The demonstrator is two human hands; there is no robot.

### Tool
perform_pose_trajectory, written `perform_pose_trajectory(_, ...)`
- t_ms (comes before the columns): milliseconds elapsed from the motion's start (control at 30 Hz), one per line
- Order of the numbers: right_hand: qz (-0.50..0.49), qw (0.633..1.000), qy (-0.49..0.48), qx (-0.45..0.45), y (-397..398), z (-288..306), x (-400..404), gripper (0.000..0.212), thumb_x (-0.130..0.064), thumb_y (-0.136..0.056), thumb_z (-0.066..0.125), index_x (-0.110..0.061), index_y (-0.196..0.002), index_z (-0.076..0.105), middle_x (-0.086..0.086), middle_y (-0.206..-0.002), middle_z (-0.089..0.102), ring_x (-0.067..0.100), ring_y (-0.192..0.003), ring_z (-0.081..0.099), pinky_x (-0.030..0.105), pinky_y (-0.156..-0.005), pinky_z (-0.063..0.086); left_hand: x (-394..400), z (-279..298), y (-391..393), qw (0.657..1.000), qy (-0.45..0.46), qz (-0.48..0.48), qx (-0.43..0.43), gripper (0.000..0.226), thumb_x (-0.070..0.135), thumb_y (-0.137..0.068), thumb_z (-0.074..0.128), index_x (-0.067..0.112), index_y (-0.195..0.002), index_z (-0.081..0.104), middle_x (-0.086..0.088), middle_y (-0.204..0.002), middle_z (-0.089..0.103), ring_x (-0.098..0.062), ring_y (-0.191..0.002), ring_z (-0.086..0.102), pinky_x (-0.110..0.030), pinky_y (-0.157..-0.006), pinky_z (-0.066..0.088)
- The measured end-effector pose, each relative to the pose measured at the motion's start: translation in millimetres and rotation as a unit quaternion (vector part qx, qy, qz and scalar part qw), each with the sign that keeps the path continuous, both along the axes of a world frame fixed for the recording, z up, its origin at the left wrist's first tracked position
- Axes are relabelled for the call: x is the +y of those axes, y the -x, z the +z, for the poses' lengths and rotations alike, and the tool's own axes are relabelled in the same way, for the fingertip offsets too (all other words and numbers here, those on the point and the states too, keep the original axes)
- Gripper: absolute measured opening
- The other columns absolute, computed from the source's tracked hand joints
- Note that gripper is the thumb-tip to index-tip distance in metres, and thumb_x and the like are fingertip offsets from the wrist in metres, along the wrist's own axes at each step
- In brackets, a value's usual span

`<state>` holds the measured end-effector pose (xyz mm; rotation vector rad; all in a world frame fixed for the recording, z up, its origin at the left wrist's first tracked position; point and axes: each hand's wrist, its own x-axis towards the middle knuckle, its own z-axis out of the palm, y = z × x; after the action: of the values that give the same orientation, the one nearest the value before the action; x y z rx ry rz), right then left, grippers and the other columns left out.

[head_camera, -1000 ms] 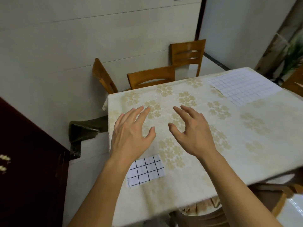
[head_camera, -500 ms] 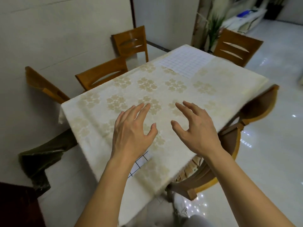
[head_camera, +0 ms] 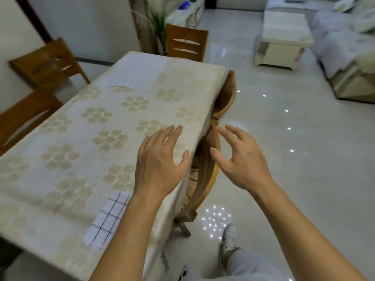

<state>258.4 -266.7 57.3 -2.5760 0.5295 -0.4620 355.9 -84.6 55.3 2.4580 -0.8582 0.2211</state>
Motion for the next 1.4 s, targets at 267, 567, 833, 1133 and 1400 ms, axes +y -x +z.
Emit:
perform_pose_trajectory(267,-0.115,0.993,-0.005,0.012,55,-11,-64,0.062,-0.055,-0.087,0.048,-0.030,-0.144,0.048,-0.002,-0.149,0.046,0.018,-0.137,0.041,0.046,-0.115,0.033,-89,-4,11,0.993,-0.018,-0.118,-0.025,0.062,0.047,-0.088,0.045,0.024,-0.145,0.047,0.001,-0.145,0.053,-0.022,-0.136,0.046,-0.052,-0.115,0.033)
perform_pose_trajectory(567,-0.185,0.981,-0.044,0.026,90,-29,-152,0.065,-0.057,-0.086,0.045,-0.029,-0.145,0.047,-0.003,-0.151,0.044,0.018,-0.139,0.039,0.049,-0.117,0.030,-194,-19,26,0.984,-0.047,-0.168,-0.020,0.061,0.043,-0.088,0.050,0.023,-0.146,0.046,0.001,-0.146,0.051,-0.021,-0.139,0.043,-0.047,-0.118,0.029)
perform_pose_trajectory(833,-0.198,0.978,-0.066,0.023,105,-34,-261,0.057,-0.042,-0.092,0.060,-0.028,-0.146,0.047,-0.001,-0.152,0.043,0.017,-0.140,0.033,0.050,-0.118,0.027,-306,-27,35,0.984,-0.057,-0.170,-0.013,0.062,0.043,-0.088,0.050,0.023,-0.146,0.045,0.001,-0.147,0.051,-0.020,-0.139,0.042,-0.047,-0.118,0.028)
perform_pose_trajectory(1133,-0.194,0.978,-0.065,0.033,114,-33,-387,0.058,-0.046,-0.091,0.055,-0.028,-0.146,0.046,-0.001,-0.151,0.043,0.016,-0.141,0.035,0.050,-0.118,0.025,-433,-36,43,0.983,-0.061,-0.171,-0.019,0.059,0.043,-0.088,0.051,0.023,-0.144,0.047,0.000,-0.143,0.054,-0.019,-0.134,0.047,-0.050,-0.115,0.034)
perform_pose_trajectory(1400,-0.187,0.978,-0.081,0.044,111,-39,-445,0.058,-0.045,-0.092,0.055,-0.027,-0.146,0.047,-0.002,-0.151,0.043,0.017,-0.141,0.034,0.049,-0.118,0.025,-494,-40,38,0.982,-0.066,-0.174,-0.018,0.059,0.045,-0.089,0.048,0.022,-0.144,0.047,0.000,-0.142,0.054,-0.019,-0.133,0.047,-0.050,-0.115,0.035)
